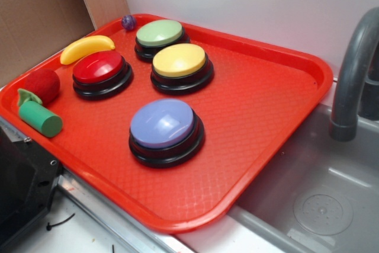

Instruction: Push the purple button.

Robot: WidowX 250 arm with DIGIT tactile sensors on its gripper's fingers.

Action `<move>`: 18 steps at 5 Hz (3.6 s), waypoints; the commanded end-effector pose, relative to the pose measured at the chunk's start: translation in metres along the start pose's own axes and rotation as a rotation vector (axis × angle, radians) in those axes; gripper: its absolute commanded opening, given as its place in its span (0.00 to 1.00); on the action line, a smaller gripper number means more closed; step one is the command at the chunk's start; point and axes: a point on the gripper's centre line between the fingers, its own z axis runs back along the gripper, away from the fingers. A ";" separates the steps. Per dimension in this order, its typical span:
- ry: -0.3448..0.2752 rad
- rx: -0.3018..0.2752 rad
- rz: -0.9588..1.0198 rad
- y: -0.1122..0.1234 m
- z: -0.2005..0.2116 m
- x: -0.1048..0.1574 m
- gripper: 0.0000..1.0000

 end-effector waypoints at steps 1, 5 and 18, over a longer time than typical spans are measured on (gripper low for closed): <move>0.000 0.000 0.000 0.000 0.000 0.000 1.00; -0.020 -0.046 -0.728 -0.104 -0.169 0.027 1.00; 0.072 0.011 -0.559 -0.081 -0.058 0.044 1.00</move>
